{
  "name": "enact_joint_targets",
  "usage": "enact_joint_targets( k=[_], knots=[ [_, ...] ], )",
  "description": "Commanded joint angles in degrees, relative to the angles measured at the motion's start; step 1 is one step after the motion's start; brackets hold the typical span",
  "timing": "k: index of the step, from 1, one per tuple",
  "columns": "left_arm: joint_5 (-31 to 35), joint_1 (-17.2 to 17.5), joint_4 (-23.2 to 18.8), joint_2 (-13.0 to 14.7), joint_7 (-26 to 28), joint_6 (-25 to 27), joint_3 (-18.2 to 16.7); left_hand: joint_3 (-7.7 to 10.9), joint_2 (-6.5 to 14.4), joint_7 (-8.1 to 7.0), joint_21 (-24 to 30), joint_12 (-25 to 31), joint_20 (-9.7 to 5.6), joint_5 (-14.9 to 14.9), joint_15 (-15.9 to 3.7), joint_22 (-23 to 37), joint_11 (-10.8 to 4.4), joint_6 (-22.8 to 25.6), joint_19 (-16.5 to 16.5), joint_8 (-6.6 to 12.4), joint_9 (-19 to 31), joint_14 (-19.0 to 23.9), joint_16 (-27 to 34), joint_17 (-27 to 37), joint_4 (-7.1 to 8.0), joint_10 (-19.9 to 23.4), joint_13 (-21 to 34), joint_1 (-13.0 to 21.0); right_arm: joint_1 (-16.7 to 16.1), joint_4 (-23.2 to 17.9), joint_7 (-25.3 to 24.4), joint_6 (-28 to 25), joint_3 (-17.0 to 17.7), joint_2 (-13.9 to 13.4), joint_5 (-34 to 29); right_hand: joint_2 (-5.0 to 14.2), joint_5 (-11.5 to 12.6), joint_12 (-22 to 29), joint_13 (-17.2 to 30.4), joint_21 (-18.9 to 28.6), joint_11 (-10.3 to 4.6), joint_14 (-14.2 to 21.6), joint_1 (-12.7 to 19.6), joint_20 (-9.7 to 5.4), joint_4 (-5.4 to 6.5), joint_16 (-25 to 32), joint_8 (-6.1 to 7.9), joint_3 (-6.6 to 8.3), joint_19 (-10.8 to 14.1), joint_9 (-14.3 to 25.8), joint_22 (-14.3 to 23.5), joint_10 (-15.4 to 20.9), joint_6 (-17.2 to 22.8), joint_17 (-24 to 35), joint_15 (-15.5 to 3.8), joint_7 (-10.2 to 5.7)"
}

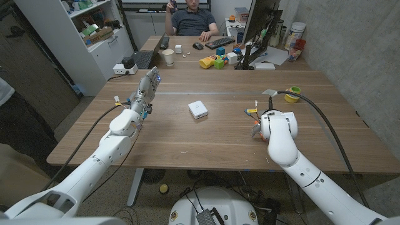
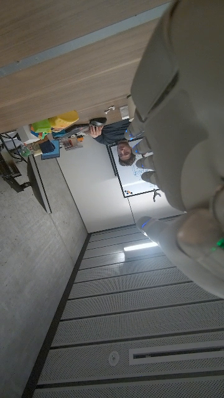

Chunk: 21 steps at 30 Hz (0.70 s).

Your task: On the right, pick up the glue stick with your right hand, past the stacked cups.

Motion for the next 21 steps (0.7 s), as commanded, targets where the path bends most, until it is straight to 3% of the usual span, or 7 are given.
enact_joint_targets(
  k=[1, 6, 10, 12, 16, 19, 21],
  knots=[
    [0.2, -1.42, 1.61, -0.51, -0.61, -0.11, 0.35, -0.15, 0.19, -0.16, 0.32, 0.4, -0.43, 0.39, -0.06, 0.15, -0.1, -1.92, -0.05, 0.31, 0.34, -6.32, 0.31, 0.2, 0.1, -4.81, 0.19, -0.1, 0.54, 2.11, -0.85, 2.33, 1.46, 1.98, 1.1, 0.81, 0.95, 0.7, 0.12, 0.48, -0.3, 2.32, 1.32, -0.84, 0.22, 1.15, 0.69, -0.14, 0.53, 0.23, 0.21, 1.79, 2.26, 0.31, -3.91, -0.33],
    [0.29, -1.88, 2.07, -0.65, -0.68, -0.02, 0.49, -0.18, 0.17, -0.18, 0.33, 0.41, -0.42, 0.39, -0.06, 0.15, -0.11, -1.88, 0.0, 0.33, 0.34, -6.32, 0.31, 0.2, 0.07, -4.77, 0.19, -0.1, 1.01, 2.6, -1.95, 2.4, 1.36, 1.6, 2.41, 2.08, 2.42, 1.56, 0.26, 0.9, -1.77, 8.43, 3.3, -1.53, 0.68, 3.41, 1.6, -0.58, 1.04, 0.2, 0.37, 5.51, 6.29, 1.15, -5.17, -1.72],
    [0.34, -2.23, 2.45, -0.8, -0.73, 0.13, 0.65, -0.19, 0.16, -0.18, 0.32, 0.41, -0.41, 0.39, -0.11, 0.15, -0.14, -1.86, 0.0, 0.33, 0.34, -6.31, 0.31, 0.2, 0.06, -4.75, 0.19, -0.09, 0.75, 2.52, -5.09, 1.83, 1.23, 1.07, 3.66, 5.73, 3.95, 4.33, 1.71, 2.35, -1.43, 20.32, 6.53, -3.26, 1.33, 9.85, 3.95, -1.19, 3.7, 0.47, 0.76, 14.09, 14.91, 4.87, -7.98, -1.79],
    [0.32, -2.36, 2.63, -0.91, -0.78, 0.11, 0.7, -0.2, 0.16, -0.19, 0.32, 0.39, -0.4, 0.39, -0.1, 0.15, -0.11, -1.85, -0.01, 0.33, 0.34, -6.3, 0.31, 0.2, 0.05, -4.8, 0.19, -0.09, 0.66, 2.42, -6.41, 1.51, 1.32, 0.84, 4.59, 7.14, 3.82, 6.64, 3.19, 3.13, -2.15, 23.91, 9.57, -3.99, 0.78, 14.29, 5.21, -2.02, 4.97, 1.19, 0.98, 18.95, 18.91, 9.12, -9.15, -2.27],
    [0.33, -2.65, 3.01, -1.1, -0.97, -0.06, 0.8, -0.22, 0.15, -0.2, 0.31, 0.39, -0.4, 0.39, -0.13, 0.14, -0.07, -1.86, -0.01, 0.33, 0.34, -6.29, 0.31, 0.2, 0.04, -4.8, 0.19, -0.09, 0.81, 2.5, -7.98, 1.12, 1.25, 0.08, 6.07, 8.49, 2.82, 11.97, 6.68, 4.79, -3.4, 27.55, 14.26, -4.4, 0.36, 21.25, 7.01, -3.95, 6.41, 3.21, 1.86, 25.04, 24.0, 17.83, -9.38, -2.55],
    [0.35, -2.73, 3.09, -1.14, -0.99, -0.21, 0.76, -0.23, 0.15, -0.21, 0.31, 0.39, -0.36, 0.39, -0.12, 0.14, -0.13, -1.86, 0.0, 0.33, 0.34, -6.29, 0.31, 0.2, 0.03, -4.78, 0.19, -0.09, 1.4, 2.85, -7.21, 0.95, 1.0, -0.41, 6.87, 8.85, 2.34, 14.0, 8.49, 5.91, -3.58, 28.7, 16.28, -4.69, 0.28, 24.44, 7.47, -4.8, 7.48, 4.4, 2.39, 25.94, 24.75, 22.06, -9.57, -2.54],
    [0.36, -2.74, 3.1, -1.11, -0.98, -0.31, 0.71, -0.23, 0.14, -0.2, 0.32, 0.39, -0.33, 0.39, -0.12, 0.14, -0.12, -1.84, 0.01, 0.33, 0.34, -6.28, 0.32, 0.21, 0.03, -4.79, 0.19, -0.1, 2.39, 3.5, -4.63, 0.96, 0.58, -0.54, 6.67, 8.87, 1.95, 15.24, 10.4, 6.68, -3.74, 29.11, 18.47, -4.71, 0.02, 26.95, 6.77, -5.44, 7.49, 5.46, 3.0, 24.59, 22.82, 25.82, -9.92, -2.5]
  ],
)
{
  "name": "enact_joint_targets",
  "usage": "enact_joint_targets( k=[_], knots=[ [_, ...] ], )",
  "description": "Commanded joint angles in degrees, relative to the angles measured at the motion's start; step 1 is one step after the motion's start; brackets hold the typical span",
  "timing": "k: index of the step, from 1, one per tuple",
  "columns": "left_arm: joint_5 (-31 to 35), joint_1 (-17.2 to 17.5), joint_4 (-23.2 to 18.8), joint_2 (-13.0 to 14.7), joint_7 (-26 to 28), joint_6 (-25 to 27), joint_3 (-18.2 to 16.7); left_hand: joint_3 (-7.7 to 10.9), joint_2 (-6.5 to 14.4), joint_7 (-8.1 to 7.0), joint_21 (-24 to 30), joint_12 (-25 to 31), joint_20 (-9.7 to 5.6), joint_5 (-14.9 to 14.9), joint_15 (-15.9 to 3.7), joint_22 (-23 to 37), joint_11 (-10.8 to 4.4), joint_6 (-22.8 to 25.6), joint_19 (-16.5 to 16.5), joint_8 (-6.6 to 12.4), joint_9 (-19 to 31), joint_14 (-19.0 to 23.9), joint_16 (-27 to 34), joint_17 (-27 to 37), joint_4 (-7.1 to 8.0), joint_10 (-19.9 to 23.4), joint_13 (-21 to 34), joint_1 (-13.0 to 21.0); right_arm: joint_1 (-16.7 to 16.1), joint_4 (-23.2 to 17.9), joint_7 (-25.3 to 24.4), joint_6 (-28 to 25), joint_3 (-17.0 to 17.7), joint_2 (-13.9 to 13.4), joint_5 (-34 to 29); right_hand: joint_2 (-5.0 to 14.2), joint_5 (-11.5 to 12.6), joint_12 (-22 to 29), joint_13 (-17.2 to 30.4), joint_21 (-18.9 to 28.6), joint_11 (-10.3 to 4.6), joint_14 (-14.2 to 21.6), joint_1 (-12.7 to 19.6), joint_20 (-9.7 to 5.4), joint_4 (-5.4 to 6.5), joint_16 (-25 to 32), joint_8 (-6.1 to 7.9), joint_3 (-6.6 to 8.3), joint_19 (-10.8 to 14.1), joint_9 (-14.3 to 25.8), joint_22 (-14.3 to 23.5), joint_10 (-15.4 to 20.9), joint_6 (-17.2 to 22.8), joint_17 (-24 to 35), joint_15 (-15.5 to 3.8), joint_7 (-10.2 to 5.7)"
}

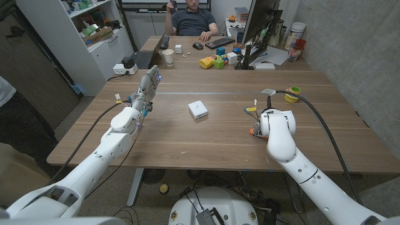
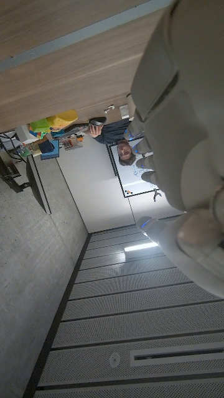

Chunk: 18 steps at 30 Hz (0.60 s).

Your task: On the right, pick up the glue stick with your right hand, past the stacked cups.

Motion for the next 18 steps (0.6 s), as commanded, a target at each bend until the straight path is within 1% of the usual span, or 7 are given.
enact_joint_targets(
  k=[1, 4, 5, 7, 10, 15, 18],
  knots=[
    [-0.03, -0.68, 0.82, -0.34, -0.34, -0.33, 0.07, -0.25, 0.14, -0.2, 0.31, 0.39, -0.1, 0.39, -0.1, 0.14, -0.14, -1.83, -0.2, 0.33, 0.33, -6.27, 0.32, 0.2, 0.02, -4.77, 0.19, -0.1, 2.09, 1.58, 1.6, -0.65, -0.84, -1.33, 2.43, 0.77, -0.76, 2.2, 4.09, 1.83, -0.42, 0.65, 4.31, -1.21, -0.15, 4.56, -1.04, -1.42, 0.73, 2.35, 1.4, -3.77, -3.04, 7.55, -7.41, -0.58],
    [-0.04, -0.59, 0.71, -0.23, -0.24, -0.42, -0.08, -0.26, 0.13, -0.22, 0.32, 0.39, -0.11, 0.39, -0.11, 0.14, -0.14, -1.82, -0.18, 0.34, 0.33, -6.29, 0.31, 0.2, 0.02, -4.77, 0.19, -0.11, 2.83, 2.21, 3.09, -1.01, -1.27, -1.47, 2.73, 0.75, -1.59, 3.92, 8.18, 3.06, -0.46, -1.26, 6.69, 0.35, 0.18, 8.01, -3.69, -2.98, -0.91, 4.16, 2.99, -9.38, -8.92, 14.68, -7.31, -0.92],
    [0.0, -0.56, 0.71, -0.18, -0.16, -0.47, -0.13, -0.27, 0.13, -0.22, 0.32, 0.39, -0.11, 0.39, -0.12, 0.14, -0.15, -1.82, -0.19, 0.33, 0.33, -6.3, 0.3, 0.2, 0.02, -4.78, 0.19, -0.11, 2.92, 2.25, 3.1, -1.17, -1.4, -1.58, 2.78, 1.03, -1.87, 4.7, 9.63, 3.6, -0.44, -2.64, 7.23, 0.64, 0.52, 9.16, -4.47, -3.45, -1.35, 4.82, 3.66, -10.9, -10.64, 17.32, -7.25, -0.29],
    [0.0, -0.52, 0.7, -0.09, -0.19, -0.47, -0.18, -0.28, 0.12, -0.22, 0.32, 0.4, -0.11, 0.39, -0.1, 0.14, -0.2, -1.8, -0.17, 0.34, 0.33, -6.29, 0.3, 0.2, 0.02, -4.74, 0.19, -0.12, 3.06, 2.32, 2.92, -1.71, -1.64, -1.64, 2.61, 1.25, -2.45, 6.62, 12.29, 5.53, -0.4, -3.71, 8.7, 0.87, 0.62, 13.08, -5.16, -4.19, -0.19, 6.06, 5.09, -12.2, -12.11, 23.13, -7.31, -0.37],
    [-0.16, -0.49, 0.78, -0.03, -0.37, -0.39, -0.2, -0.3, 0.11, -0.22, 0.34, 0.42, -0.1, 0.39, -0.09, 0.14, -0.18, -1.8, -0.13, 0.34, 0.33, -6.28, 0.31, 0.21, 0.03, -4.69, 0.19, -0.13, 3.23, 2.15, 2.38, -1.98, -1.72, -1.97, 3.59, 2.41, -3.04, 10.89, 16.73, 8.86, -0.85, -3.7, 10.57, 0.22, 1.05, 17.97, -4.76, -4.82, 1.73, 7.88, 7.49, -12.23, -10.74, 30.91, -7.59, -0.13],
    [-0.33, -0.54, 1.17, -0.19, -0.45, -0.74, -0.36, -0.32, 0.1, -0.23, 0.34, 0.43, -0.08, 0.4, -0.07, 0.14, -0.12, -1.78, -0.11, 0.34, 0.33, -6.25, 0.32, 0.21, 0.03, -4.66, 0.19, -0.15, 3.38, 2.06, 1.04, -2.5, -2.25, -2.52, 4.16, 3.55, -3.16, 13.67, 18.94, 10.57, -0.81, -2.85, 11.63, 0.05, 1.25, 17.64, -3.69, -4.65, 2.84, 8.8, 8.52, -10.72, -8.16, 31.99, -7.85, 0.04],
    [-0.22, -0.68, 1.48, -0.31, -0.44, -1.07, -0.39, -0.33, 0.1, -0.2, 0.34, 0.42, -0.07, 0.4, -0.05, 0.14, -0.19, -1.76, -0.09, 0.35, 0.33, -6.23, 0.32, 0.21, 0.03, -4.67, 0.19, -0.16, 3.34, 2.07, -0.48, -3.32, -2.39, -2.56, 4.36, 3.95, -3.64, 16.05, 20.96, 11.96, -0.98, 0.09, 12.85, -0.59, 1.15, 18.24, -2.43, -4.51, 4.0, 9.67, 9.01, -9.65, -5.58, 31.64, -7.9, 0.02]
  ],
)
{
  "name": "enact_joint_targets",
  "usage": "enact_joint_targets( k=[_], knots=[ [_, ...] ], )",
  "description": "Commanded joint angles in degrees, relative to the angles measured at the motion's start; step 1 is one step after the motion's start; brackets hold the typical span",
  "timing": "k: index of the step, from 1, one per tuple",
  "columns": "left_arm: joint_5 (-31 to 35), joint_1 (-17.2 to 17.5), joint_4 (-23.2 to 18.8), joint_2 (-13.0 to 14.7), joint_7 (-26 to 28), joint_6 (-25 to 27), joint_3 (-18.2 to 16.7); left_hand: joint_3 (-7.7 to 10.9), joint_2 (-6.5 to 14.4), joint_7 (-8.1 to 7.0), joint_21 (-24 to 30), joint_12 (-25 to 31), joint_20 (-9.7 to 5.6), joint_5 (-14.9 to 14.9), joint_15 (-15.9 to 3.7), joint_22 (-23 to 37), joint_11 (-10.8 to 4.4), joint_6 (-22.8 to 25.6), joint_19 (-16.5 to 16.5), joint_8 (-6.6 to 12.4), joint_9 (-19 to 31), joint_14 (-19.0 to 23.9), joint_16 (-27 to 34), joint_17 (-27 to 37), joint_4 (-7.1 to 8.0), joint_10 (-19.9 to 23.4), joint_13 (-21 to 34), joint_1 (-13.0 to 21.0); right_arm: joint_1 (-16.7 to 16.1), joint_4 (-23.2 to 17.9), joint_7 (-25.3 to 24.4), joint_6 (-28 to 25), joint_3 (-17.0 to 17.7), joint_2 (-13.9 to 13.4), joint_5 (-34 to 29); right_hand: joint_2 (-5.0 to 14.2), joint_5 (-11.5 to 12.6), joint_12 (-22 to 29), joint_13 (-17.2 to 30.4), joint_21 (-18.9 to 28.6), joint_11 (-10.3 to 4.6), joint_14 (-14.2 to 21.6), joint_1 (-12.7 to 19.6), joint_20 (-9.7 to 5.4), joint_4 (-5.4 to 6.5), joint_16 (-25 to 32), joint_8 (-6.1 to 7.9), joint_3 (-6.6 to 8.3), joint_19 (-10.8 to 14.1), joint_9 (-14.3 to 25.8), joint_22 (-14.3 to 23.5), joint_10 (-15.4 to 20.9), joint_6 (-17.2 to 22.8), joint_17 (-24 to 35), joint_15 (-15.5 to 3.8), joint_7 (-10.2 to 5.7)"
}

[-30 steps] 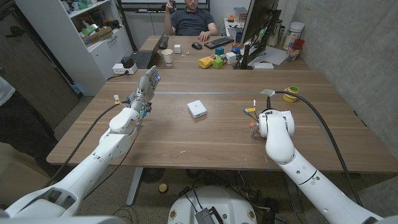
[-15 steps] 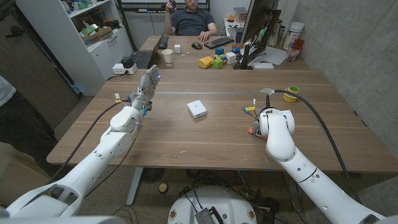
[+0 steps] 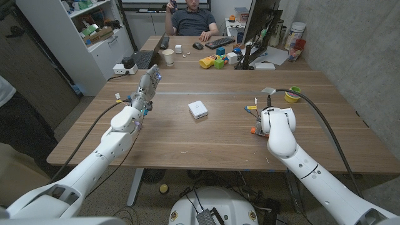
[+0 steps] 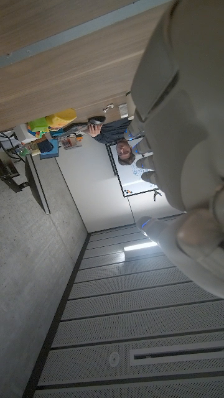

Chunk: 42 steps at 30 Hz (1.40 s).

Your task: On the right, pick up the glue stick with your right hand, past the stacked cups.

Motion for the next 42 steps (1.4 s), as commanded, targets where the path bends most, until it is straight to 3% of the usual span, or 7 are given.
enact_joint_targets(
  k=[1, 5, 9, 15, 42],
  knots=[
    [-0.2, -0.27, 0.75, -0.12, -0.2, -0.63, -0.29, -0.34, 0.1, -0.21, 0.34, 0.42, -0.04, 0.4, -0.05, 0.14, -0.13, -1.76, -0.09, 0.35, 0.34, -6.21, 0.33, 0.07, 0.03, -4.66, 0.19, -0.16, 0.66, 0.19, -3.06, -1.86, -0.93, -1.13, 2.16, 0.79, -0.95, 4.61, 3.76, 2.49, -0.5, 4.73, 2.75, -0.95, -0.02, 1.01, 2.52, 0.19, 2.46, 1.68, 0.84, 3.13, 4.64, -0.3, -8.76, 0.17],
    [-0.32, -0.54, 1.0, -0.28, -0.4, -0.37, -0.12, -0.38, 0.09, -0.21, 0.34, 0.44, -0.07, 0.41, -0.07, 0.14, -0.09, -1.75, -0.08, 0.34, 0.34, -6.19, 0.34, 0.07, 0.05, -4.6, 0.19, -0.2, 0.3, -0.22, -5.49, -2.96, -0.62, -1.37, 3.53, 1.86, -2.53, 9.53, 8.61, 6.8, -0.49, 10.72, 4.7, -2.18, 0.61, 1.92, 7.78, 1.01, 6.76, 4.8, 1.76, 6.95, 10.9, -1.02, -8.78, 0.59],
    [-0.07, -0.69, 1.17, -0.37, -0.32, -0.63, -0.05, -0.41, 0.08, -0.21, 0.33, 0.41, -0.01, 0.41, -0.06, 0.14, -0.13, -1.75, -0.11, 0.34, 0.34, -6.17, 0.34, 0.08, 0.07, -4.66, 0.19, -0.23, 0.41, -0.17, -6.2, -3.67, -0.58, -1.84, 4.93, 1.78, -3.49, 9.84, 7.37, 9.92, -0.27, 14.24, 6.13, -2.89, 0.64, 2.36, 9.77, 1.82, 10.23, 6.29, 2.36, 9.94, 11.75, 0.05, -8.77, 1.29],
    [0.13, -0.8, 1.08, -0.31, -0.36, -0.52, 0.11, -0.46, 0.07, -0.18, 0.33, 0.42, -0.02, 0.41, -0.06, 0.14, -0.12, -1.73, -0.08, 0.34, 0.34, -6.15, 0.35, 0.09, 0.1, -4.61, 0.19, -0.29, -0.48, -1.46, -10.31, -5.32, -0.25, -2.77, 6.87, 1.65, -4.28, 10.28, 7.23, 12.49, 0.25, 16.79, 6.93, -3.86, 0.7, 2.84, 10.39, 2.29, 13.07, 6.22, 2.81, 11.28, 12.25, 1.86, -8.72, 2.0],
    [0.59, -0.16, -0.11, -0.1, 0.39, -1.06, -0.05, -0.62, 0.03, -0.16, 0.28, 0.4, -0.07, 0.42, -0.03, 0.14, -0.12, -1.72, -0.17, 0.32, 0.34, -6.24, 0.3, 0.12, 0.2, -4.62, 0.19, -0.45, -3.01, -9.51, -22.1, -8.13, 3.92, -5.56, 10.21, 1.72, -6.8, 10.07, 6.64, 16.09, 0.82, 18.51, 7.19, -3.29, 1.8, -1.08, 11.29, 3.42, 12.05, 5.99, 3.32, 11.5, 11.94, 1.51, -8.7, 2.97]
  ],
)
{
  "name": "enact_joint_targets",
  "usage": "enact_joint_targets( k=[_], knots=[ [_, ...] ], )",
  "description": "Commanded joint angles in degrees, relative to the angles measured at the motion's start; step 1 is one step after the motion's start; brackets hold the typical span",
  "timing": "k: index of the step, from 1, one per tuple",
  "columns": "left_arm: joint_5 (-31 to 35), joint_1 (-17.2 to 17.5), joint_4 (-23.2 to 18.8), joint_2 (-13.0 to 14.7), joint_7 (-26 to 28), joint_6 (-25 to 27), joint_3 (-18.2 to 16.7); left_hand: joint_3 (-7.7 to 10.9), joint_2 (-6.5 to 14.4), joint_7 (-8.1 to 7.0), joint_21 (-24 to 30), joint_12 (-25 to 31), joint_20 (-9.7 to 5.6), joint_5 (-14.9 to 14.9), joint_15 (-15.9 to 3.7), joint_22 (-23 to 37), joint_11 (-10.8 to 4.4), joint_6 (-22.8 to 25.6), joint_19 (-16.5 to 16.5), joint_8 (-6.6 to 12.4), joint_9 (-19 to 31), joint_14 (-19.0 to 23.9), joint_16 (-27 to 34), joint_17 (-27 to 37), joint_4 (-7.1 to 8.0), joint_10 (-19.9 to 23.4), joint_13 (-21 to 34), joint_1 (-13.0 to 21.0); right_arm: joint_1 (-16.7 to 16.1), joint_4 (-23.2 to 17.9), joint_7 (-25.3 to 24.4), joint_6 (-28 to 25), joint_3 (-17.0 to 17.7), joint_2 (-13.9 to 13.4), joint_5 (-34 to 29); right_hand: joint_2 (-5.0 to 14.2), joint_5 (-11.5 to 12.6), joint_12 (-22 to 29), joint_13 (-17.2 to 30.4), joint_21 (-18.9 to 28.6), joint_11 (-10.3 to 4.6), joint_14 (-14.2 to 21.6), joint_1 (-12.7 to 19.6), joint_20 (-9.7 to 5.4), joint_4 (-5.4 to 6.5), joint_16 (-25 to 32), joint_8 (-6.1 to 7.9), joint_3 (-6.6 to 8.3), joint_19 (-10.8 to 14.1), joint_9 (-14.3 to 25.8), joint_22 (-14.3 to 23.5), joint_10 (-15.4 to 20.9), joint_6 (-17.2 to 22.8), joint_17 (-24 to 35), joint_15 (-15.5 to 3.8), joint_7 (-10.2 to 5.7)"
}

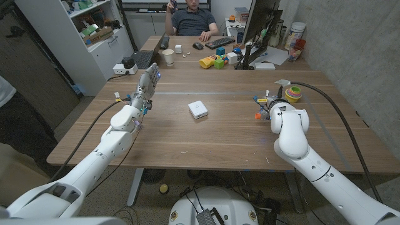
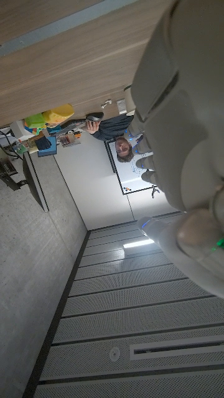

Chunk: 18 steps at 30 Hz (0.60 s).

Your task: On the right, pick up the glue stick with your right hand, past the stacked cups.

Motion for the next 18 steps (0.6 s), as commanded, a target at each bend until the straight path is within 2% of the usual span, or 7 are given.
enact_joint_targets(
  k=[1, 18],
  knots=[
    [0.12, 0.36, -0.48, 0.09, 0.44, -0.17, -0.12, -0.16, 0.02, -0.19, 0.28, 0.17, -0.04, 0.42, -0.03, 0.14, -0.09, -1.72, -0.16, 0.32, 0.34, -6.26, 0.3, 0.13, 0.21, -4.63, 0.2, -0.46, -0.8, -3.1, -5.26, -0.72, 1.98, -1.06, 2.29, 0.69, -0.31, 0.22, 0.12, 0.64, 0.22, 1.12, 0.1, -1.39, 0.12, -0.36, 5.7, 0.6, -0.3, 4.02, 0.28, 0.37, 5.02, 0.42, -3.1, 2.17],
    [0.21, 0.31, -0.29, -0.2, 0.76, -0.52, -0.17, -0.24, 0.0, -0.14, 0.28, 0.18, -0.03, 0.44, -0.06, 0.14, -0.13, -1.68, -0.14, 0.33, 0.33, -6.21, 0.31, 0.13, 0.23, -4.59, 0.19, -0.52, -1.26, -7.02, -14.08, -0.73, 4.71, -4.01, 10.66, 0.68, -1.45, 0.32, 0.14, 2.46, 0.39, 1.68, 0.12, -1.17, 0.54, -1.35, 6.16, 1.25, -0.59, 3.9, 0.24, 0.66, 5.08, 1.86, -3.04, 2.47]
  ],
)
